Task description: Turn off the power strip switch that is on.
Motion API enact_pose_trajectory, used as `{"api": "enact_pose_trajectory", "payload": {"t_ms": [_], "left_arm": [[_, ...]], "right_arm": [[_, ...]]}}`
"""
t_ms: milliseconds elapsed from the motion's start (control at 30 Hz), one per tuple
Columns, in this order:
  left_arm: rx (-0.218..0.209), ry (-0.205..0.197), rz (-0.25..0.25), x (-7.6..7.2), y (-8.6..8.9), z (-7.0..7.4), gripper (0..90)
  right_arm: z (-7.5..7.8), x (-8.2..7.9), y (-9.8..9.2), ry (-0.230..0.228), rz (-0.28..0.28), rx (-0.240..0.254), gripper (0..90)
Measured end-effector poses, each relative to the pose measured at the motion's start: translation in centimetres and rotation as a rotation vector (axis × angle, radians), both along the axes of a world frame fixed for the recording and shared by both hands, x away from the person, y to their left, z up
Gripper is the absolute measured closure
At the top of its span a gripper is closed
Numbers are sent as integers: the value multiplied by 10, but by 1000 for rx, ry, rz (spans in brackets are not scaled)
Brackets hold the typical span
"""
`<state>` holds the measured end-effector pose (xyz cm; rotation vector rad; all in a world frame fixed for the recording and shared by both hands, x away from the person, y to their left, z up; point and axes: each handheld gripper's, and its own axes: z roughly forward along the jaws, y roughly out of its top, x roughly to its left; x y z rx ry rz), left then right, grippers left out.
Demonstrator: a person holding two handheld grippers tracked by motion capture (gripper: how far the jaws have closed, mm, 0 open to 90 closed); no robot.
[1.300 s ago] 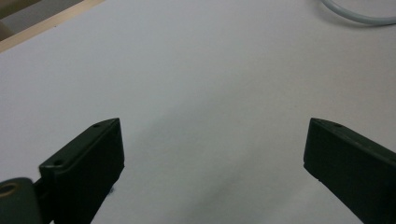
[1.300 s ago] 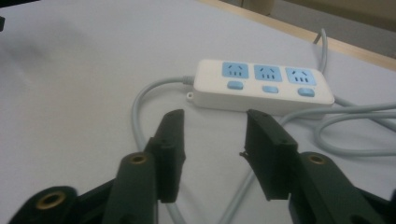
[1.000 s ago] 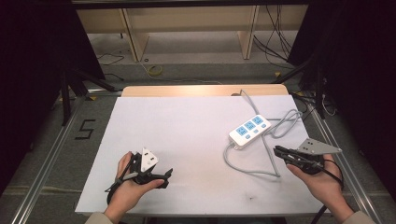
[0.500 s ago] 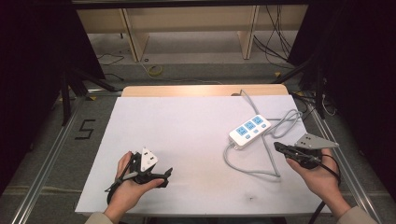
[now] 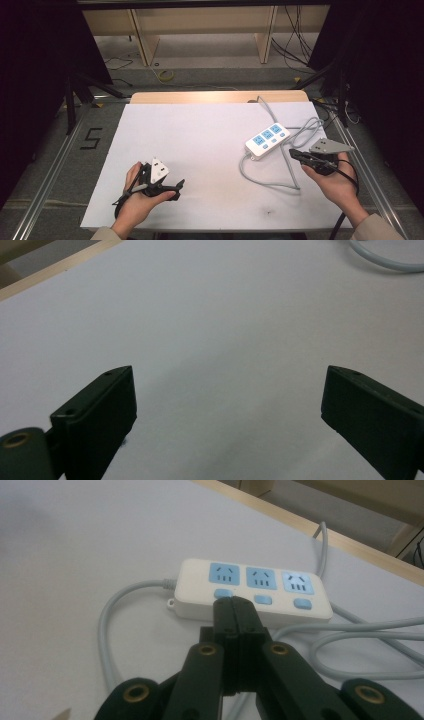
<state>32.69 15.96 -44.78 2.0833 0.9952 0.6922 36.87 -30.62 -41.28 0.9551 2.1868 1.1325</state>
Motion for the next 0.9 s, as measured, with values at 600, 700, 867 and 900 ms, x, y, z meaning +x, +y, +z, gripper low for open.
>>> {"api": "enact_pose_trajectory", "payload": {"t_ms": [600, 700, 867, 900], "left_arm": [[3, -11, 0, 0, 0, 1, 76], [3, -12, 1, 0, 0, 0, 76], [6, -12, -1, 0, -1, 1, 77], [5, -13, 0, 0, -1, 1, 77]], "right_arm": [[2, 18, 7, 22, -26, -12, 900], [2, 21, 8, 31, -30, -20, 900], [3, 25, 9, 40, -35, -27, 900], [3, 25, 9, 40, -35, -27, 900]]}}
